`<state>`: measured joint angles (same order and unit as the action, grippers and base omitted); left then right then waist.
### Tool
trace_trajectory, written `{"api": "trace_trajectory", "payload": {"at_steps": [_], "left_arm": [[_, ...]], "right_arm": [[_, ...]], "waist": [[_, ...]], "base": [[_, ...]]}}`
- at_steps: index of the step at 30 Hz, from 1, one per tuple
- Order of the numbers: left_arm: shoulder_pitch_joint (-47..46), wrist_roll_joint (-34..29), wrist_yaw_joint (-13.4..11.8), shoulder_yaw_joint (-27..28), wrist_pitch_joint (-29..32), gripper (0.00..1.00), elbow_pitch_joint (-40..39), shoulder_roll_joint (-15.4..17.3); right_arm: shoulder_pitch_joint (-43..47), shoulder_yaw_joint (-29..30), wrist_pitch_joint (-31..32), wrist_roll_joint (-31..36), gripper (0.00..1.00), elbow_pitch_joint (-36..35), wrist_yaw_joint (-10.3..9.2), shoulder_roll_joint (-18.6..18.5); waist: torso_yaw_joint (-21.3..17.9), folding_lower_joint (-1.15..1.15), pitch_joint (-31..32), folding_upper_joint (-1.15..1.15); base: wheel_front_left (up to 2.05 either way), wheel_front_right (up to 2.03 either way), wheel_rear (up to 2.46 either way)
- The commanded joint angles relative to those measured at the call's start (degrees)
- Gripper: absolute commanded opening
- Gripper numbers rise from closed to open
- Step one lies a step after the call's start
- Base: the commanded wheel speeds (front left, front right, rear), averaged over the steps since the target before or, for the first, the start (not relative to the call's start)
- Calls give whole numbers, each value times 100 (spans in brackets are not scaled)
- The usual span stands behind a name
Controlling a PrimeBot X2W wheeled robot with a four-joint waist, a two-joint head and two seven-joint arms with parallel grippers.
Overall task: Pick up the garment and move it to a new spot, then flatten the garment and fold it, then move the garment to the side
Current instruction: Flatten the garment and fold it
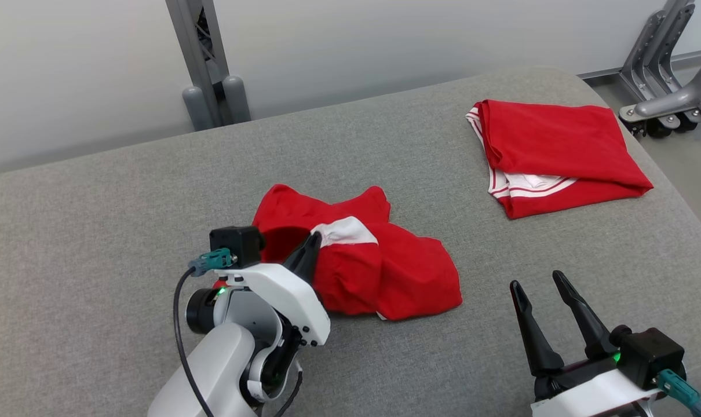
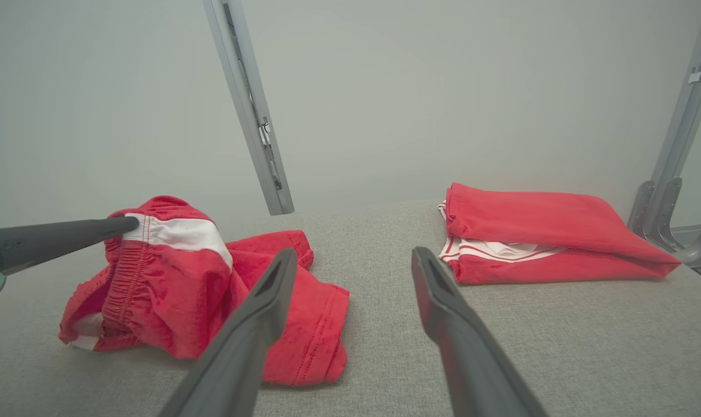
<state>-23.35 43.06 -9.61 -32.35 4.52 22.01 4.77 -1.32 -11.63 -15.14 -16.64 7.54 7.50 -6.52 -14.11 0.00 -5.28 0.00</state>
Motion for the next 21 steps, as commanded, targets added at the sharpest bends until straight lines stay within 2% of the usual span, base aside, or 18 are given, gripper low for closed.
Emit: {"api": "trace_trajectory", "payload": {"at_steps": [1, 6, 11, 17, 21], "left_arm": [[-65, 125, 77, 62, -47, 0, -109, -5], [-394, 597, 402, 128, 75, 0, -600, -107], [-1199, 973, 414, 252, 361, 0, -940, -150], [-2302, 1725, 120, 379, 672, 0, -887, -176], [-3032, 2378, -339, 310, 478, 0, -731, -179]], "right_arm": [[3, 7, 1, 17, 100, 9, -2, -9], [91, 43, 1, 63, 100, 44, -1, 29], [78, -8, 1, 89, 100, 42, -1, 47], [130, -29, 1, 108, 100, 90, -1, 101], [182, -57, 1, 118, 100, 117, -2, 144]], "waist": [[-20, 0, 44, 0], [1, 0, 190, 0], [-31, 0, 310, 0], [-181, 0, 429, 0], [-266, 0, 489, 0]], "base": [[0, 0, 0], [0, 0, 0], [0, 0, 0], [0, 0, 0], [0, 0, 0]]}}
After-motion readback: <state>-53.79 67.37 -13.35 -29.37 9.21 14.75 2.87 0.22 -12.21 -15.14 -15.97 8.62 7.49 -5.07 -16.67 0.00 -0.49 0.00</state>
